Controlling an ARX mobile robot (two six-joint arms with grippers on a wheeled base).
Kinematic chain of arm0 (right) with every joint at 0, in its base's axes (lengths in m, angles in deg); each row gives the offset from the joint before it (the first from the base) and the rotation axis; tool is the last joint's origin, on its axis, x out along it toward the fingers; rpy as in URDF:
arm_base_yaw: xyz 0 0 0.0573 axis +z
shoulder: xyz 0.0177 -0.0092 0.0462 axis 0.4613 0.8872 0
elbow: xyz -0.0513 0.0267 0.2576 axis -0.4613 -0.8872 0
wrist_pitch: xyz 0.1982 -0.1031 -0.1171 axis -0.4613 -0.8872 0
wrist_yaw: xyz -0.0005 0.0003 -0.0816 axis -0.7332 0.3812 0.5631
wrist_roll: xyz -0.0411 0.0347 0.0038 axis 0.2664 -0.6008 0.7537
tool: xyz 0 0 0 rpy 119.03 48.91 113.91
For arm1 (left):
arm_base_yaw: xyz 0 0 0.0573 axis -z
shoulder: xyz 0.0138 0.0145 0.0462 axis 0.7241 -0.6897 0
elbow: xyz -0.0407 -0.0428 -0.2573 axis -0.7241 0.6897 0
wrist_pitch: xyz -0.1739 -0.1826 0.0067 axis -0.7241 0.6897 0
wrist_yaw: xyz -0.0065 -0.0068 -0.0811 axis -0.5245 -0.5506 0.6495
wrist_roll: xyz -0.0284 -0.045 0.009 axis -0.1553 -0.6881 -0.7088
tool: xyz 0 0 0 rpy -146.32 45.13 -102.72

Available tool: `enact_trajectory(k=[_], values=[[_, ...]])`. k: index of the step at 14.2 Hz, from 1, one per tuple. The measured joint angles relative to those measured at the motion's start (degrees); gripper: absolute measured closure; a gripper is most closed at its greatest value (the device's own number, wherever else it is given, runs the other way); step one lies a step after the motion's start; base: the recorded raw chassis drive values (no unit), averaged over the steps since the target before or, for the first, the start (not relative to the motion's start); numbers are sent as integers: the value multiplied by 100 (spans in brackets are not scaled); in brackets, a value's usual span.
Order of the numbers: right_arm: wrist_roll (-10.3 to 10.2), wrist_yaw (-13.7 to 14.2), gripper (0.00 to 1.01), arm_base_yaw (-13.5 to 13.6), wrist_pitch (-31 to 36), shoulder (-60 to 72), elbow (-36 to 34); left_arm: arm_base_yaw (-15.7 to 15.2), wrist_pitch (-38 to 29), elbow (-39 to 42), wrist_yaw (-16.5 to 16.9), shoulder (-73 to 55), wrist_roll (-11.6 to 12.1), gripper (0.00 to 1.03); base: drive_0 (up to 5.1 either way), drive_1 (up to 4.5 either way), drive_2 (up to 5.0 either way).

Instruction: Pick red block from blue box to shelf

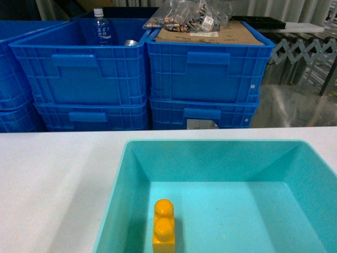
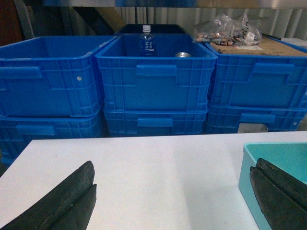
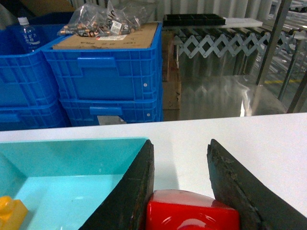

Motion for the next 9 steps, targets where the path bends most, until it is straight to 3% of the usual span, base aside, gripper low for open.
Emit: enact_trajectory(k=[1, 2, 9], values=[[31, -4, 73, 2, -57, -160, -72, 0, -2, 0, 2, 0, 0, 5, 0, 0, 0], [55, -7, 73, 2, -664, -660, -120, 0, 0, 0, 0, 0, 0, 5, 0, 0, 0], [59, -7, 73, 2, -688, -881, -173, 0, 0, 0, 0, 0, 0, 5, 0, 0, 0]])
